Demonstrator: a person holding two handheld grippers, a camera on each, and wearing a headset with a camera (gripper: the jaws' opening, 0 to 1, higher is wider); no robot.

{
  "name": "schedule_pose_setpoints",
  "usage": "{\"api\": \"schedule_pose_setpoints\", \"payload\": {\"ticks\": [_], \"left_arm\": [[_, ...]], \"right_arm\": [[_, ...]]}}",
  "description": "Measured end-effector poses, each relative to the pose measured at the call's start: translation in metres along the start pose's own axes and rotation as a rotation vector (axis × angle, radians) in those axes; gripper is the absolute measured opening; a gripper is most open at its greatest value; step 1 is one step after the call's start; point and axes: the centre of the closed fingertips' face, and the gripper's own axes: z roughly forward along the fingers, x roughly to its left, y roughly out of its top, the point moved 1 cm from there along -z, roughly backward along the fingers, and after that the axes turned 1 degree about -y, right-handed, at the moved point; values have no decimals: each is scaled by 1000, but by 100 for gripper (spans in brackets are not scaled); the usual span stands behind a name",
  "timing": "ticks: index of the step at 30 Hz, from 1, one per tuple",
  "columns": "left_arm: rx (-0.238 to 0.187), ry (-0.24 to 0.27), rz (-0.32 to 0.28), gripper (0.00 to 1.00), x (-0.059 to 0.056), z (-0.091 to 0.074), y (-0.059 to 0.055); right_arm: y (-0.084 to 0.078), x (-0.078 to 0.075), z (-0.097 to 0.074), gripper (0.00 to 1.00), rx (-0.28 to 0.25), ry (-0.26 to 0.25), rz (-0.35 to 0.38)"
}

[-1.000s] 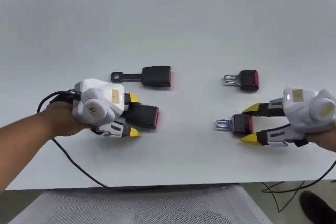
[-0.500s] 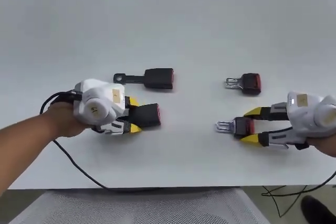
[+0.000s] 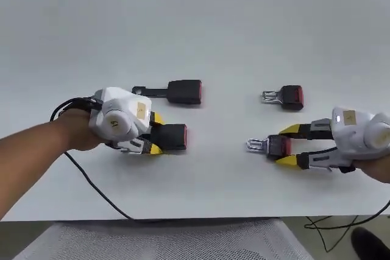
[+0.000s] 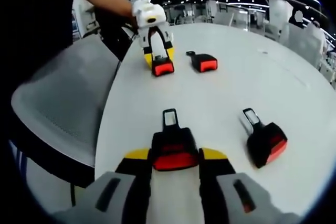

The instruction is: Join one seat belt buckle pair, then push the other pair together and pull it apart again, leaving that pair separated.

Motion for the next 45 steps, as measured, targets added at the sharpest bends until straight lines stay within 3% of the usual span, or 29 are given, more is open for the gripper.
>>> {"api": "schedule_pose_setpoints", "payload": {"ticks": [17, 35, 45], "left_arm": [[13, -9, 7, 33, -2, 1, 2], [26, -18, 14, 33, -3, 2, -1], [28, -20, 15, 33, -3, 2, 0]], "right_arm": [[36, 6, 37, 34, -90, 24, -23], [71, 5, 86, 34, -124, 66, -30], [86, 10, 100, 34, -151, 77, -37]]}}
